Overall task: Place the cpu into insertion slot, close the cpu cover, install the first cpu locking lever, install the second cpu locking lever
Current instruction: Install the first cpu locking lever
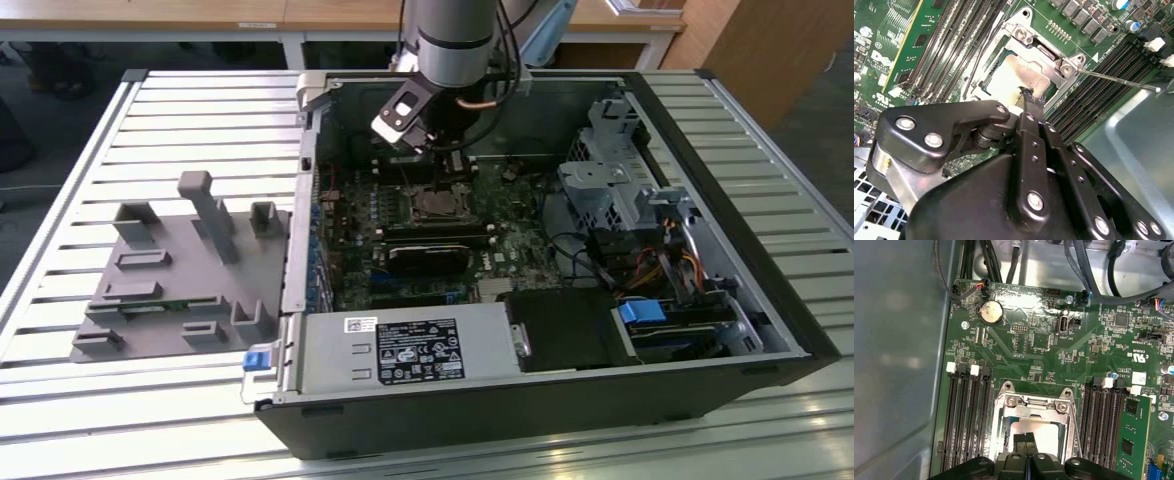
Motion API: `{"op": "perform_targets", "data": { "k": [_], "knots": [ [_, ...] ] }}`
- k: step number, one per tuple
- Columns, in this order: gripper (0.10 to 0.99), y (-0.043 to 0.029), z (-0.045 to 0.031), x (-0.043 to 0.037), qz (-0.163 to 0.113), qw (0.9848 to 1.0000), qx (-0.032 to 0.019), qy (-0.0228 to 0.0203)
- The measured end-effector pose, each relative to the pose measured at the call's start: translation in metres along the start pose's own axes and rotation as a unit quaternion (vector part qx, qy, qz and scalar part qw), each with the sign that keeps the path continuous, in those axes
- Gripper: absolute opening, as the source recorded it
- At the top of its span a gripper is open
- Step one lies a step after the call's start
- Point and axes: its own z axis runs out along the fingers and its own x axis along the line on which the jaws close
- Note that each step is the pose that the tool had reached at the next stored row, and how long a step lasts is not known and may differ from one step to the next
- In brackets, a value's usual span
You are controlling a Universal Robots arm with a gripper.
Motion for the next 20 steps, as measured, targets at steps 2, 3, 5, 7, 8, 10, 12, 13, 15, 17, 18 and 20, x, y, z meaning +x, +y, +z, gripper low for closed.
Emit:
{"op": "perform_targets", "data": {
  "k": [2,3,5,7,8,10,12,13,15,17,18,20],
  "knots": [
    [0.106,0.0001,-0.0024,0.0,0.0,1.0,0.0,0.0],
    [0.106,0.0001,-0.0039,0.0,0.0,1.0,0.0,0.0],
    [0.106,0.0002,-0.0076,0.0,0.0,1.0,0.0,0.0],
    [0.106,0.0003,-0.0117,0.0,0.0,1.0,0.0,0.0],
    [0.106,0.0004,-0.0135,0.0,0.0,1.0,0.0,0.0],
    [0.106,0.0005,-0.0175,0.0001,0.0,1.0,0.0,0.0],
    [0.106,0.0006,-0.0225,0.0001,0.0,1.0,0.0,0.0],
    [0.106,0.0006,-0.025,0.0001,0.0,1.0,0.0,-0.0001],
    [0.106,0.0008,-0.0293,0.0001,0.0,1.0,0.0,-0.0002],
    [0.106,0.0009,-0.0323,0.0001,0.0,1.0,0.0,-0.0004],
    [0.106,0.0009,-0.0331,0.0001,0.0,1.0,0.0,-0.0004],
    [0.106,0.0009,-0.033,0.0001,-0.008,1.0,-0.0001,0.0]
  ]
}}
